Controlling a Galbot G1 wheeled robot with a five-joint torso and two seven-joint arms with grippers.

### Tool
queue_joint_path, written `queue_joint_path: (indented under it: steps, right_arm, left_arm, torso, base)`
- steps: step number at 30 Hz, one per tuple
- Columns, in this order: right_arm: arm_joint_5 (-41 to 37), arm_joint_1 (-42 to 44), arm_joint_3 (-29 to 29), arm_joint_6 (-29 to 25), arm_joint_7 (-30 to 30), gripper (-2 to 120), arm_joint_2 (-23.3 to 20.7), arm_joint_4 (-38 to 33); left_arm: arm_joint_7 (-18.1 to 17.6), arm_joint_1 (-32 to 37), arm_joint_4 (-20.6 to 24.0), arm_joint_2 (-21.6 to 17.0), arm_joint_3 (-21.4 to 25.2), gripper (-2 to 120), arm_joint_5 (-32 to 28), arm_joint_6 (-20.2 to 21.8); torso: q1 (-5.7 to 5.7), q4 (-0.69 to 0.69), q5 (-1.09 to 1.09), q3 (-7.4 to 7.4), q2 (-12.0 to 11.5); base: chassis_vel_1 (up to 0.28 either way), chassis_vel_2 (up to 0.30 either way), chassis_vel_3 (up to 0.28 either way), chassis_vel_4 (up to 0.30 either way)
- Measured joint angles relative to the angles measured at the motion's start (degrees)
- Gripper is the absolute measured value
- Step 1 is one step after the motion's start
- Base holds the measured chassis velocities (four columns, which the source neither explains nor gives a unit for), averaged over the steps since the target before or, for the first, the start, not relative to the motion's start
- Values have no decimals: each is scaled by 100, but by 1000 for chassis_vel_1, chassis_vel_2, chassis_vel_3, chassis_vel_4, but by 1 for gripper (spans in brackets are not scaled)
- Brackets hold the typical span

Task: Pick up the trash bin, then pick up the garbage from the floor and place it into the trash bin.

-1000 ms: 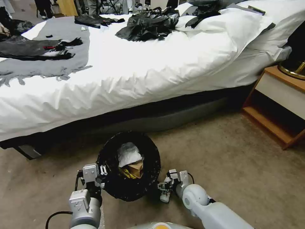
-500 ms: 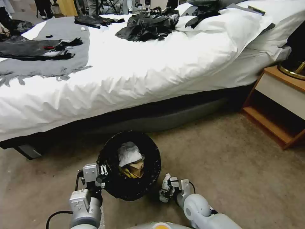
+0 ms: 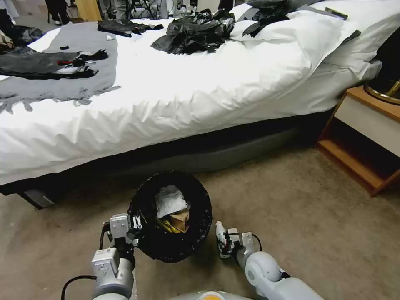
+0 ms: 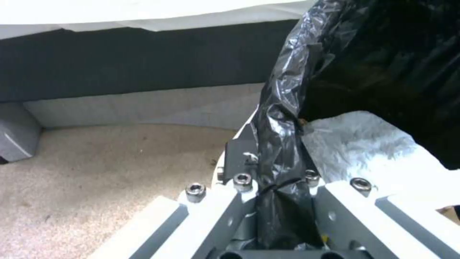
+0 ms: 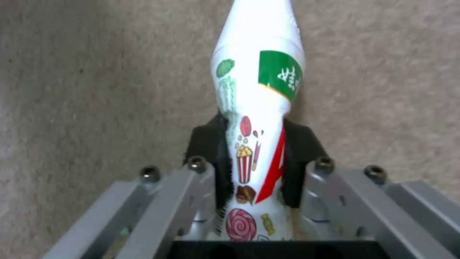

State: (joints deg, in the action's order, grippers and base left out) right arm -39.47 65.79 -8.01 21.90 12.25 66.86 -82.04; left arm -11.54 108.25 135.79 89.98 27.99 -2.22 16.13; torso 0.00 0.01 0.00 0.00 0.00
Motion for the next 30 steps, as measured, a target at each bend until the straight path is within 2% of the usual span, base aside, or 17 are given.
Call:
queue_joint_path:
  steps: [4, 9, 11, 13, 15, 16, 20, 21, 25, 30]
  right_arm:
    - [127, 122, 214, -149, -6, 11, -118, -116]
    - [188, 334, 741, -444, -42, 11, -403, -486]
    - [311, 446, 1096, -953, -113, 11, -532, -877]
    - [414, 475, 1225, -1132, -170, 11, -555, -1015]
    - [878, 571, 1668, -1707, -459, 11, -572, -1563]
    - [878, 571, 1668, -1707, -459, 11, -572, -1563]
    - [1458, 734, 2222, -2872, -1249, 11, -556, -2777]
    - [1458, 734, 2222, -2872, -1249, 11, -556, -2777]
    - [1461, 976, 2123, -3375, -1994, 10, -700, -3910]
    - [1637, 1166, 1776, -3598, -2541, 9, -880, -4386]
  left_arm:
    - [0, -3, 0, -12, 12, 0, -8, -1]
    - [0, -18, 0, -41, 16, 0, -17, -1]
    - [3, -18, -1, -65, 16, 0, -18, 0]
    - [4, -16, -4, -71, 16, 0, -18, 0]
    - [6, 2, -34, -93, 9, 0, -17, 1]
    - [6, 2, -34, -93, 9, 0, -17, 1]
    - [16, 38, -108, -130, -62, 0, 53, -15]
    - [16, 38, -108, -130, -62, 0, 53, -15]
    - [27, 62, -149, -152, -119, 0, 114, -43]
    - [32, 70, -156, -160, -147, 0, 134, -48]
  torso:
    - [0, -1, 1, 0, 0]
    - [0, -2, -1, 0, 0]
    - [0, -2, 2, 0, 0]
    - [0, -1, 1, 0, 0]
    - [0, -2, 2, 0, 0]
    - [0, -2, 2, 0, 0]
    - [0, -1, 1, 0, 0]
    - [0, -1, 1, 0, 0]
    - [-1, 0, -2, 0, 0]
    - [-1, -1, -1, 0, 0]
  base:
    - [0, 0, 0, 0]
    - [0, 0, 0, 0]
    - [0, 0, 0, 0]
    - [0, 0, 0, 0]
    - [0, 0, 0, 0]
    - [0, 0, 0, 0]
    - [0, 0, 0, 0]
    - [0, 0, 0, 0]
    - [0, 0, 0, 0]
    - [0, 0, 0, 0]
